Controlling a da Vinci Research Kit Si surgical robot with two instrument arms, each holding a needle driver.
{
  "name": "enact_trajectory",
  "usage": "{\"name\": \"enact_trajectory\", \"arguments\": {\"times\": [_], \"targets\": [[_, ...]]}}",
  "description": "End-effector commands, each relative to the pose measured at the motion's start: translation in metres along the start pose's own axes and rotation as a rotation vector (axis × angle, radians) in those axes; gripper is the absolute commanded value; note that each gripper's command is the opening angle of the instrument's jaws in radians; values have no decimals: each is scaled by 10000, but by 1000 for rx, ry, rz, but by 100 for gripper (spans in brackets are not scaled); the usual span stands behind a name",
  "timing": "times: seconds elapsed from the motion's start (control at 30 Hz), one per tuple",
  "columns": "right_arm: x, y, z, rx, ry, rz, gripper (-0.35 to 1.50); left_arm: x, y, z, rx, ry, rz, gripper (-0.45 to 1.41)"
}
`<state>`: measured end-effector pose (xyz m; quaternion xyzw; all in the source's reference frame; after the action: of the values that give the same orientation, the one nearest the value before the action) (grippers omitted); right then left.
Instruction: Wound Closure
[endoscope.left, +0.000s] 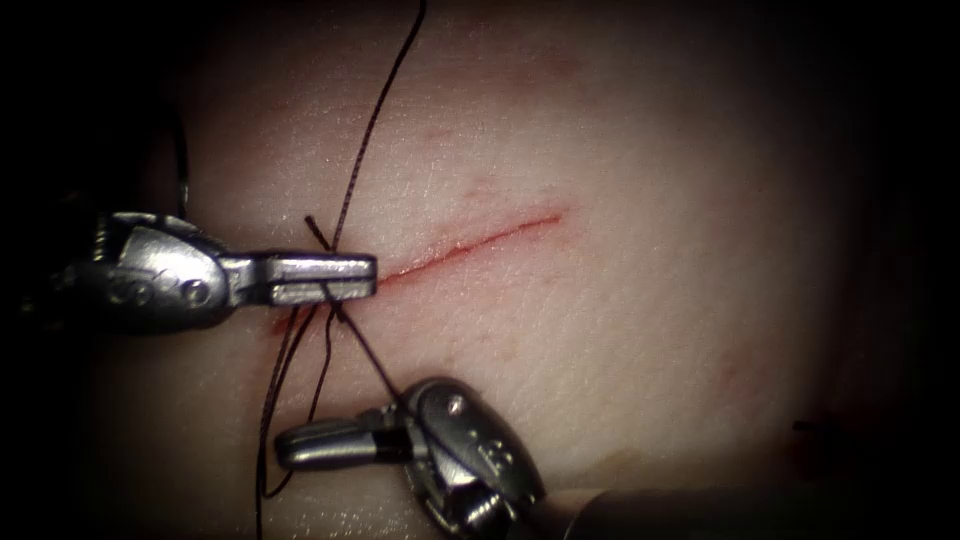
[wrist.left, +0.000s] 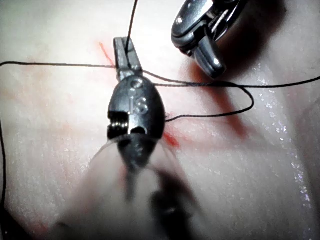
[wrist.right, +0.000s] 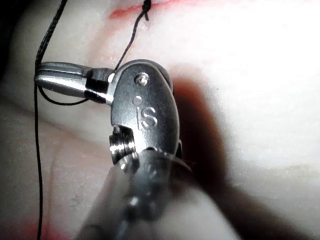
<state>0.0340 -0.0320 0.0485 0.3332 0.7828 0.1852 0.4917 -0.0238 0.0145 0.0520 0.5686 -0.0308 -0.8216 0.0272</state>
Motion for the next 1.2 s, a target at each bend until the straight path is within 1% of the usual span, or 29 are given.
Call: {"name": "enact_trajectory", "arguments": {"times": [0.03,0.07,0.13,0.2,0.23,0.27,0.3,0.33,0.37,0.47,0.5,0.53,0.57,0.6,0.63,0.67,0.7,0.8,0.97,1.1,1.13,1.17,1.2], "targets": [[-12,-6,9,6,1,9,-35,-4,5,8,0,1,-1,-45],[-11,-8,14,7,3,11,-35,-4,5,8,0,1,-1,-45],[-7,-6,16,17,-2,11,-35,-4,7,7,0,0,0,-45],[5,6,8,18,-6,0,-35,-1,13,6,-1,0,4,-45],[8,9,3,36,-15,-14,-35,0,15,6,-1,-2,5,-45],[11,12,-1,72,-31,-43,-35,2,18,6,-1,-1,5,-45],[15,18,-11,190,-83,-89,-35,8,23,5,-4,3,0,-45],[15,19,-14,236,-105,-98,-35,12,26,5,-4,3,0,-45],[14,21,-21,301,-155,-103,-35,20,28,4,-2,1,-2,-45],[15,20,-28,272,-198,-109,-35,31,29,2,-2,-1,-8,-45],[16,20,-28,246,-205,-110,-35,34,28,2,-3,1,-9,-45],[16,19,-28,201,-216,-113,-35,37,28,2,-2,-1,-11,-45],[15,20,-26,136,-232,-118,-35,40,27,2,-2,1,-14,-45],[14,21,-23,109,-240,-137,-35,43,27,2,-3,2,-15,-45],[14,23,-20,110,-252,-168,-35,45,26,4,-3,4,-17,-45],[13,27,-16,149,-270,-220,-35,47,27,5,-2,3,-17,-45],[13,30,-12,171,-287,-238,-35,49,27,6,-2,5,-18,-45],[10,39,-1,162,-343,-253,-35,55,28,11,-1,10,-18,-45],[5,47,18,149,-340,-289,-35,61,28,14,-7,25,-32,-45],[-11,48,37,150,-347,-284,-35,62,23,15,-8,31,-37,-45],[-22,47,47,136,-351,-265,22,61,18,16,-6,48,-41,-45],[-27,46,51,130,-353,-251,36,61,15,16,-1,53,-42,-45],[-32,44,55,124,-351,-243,67,59,13,17,-1,55,-44,-45]]}}
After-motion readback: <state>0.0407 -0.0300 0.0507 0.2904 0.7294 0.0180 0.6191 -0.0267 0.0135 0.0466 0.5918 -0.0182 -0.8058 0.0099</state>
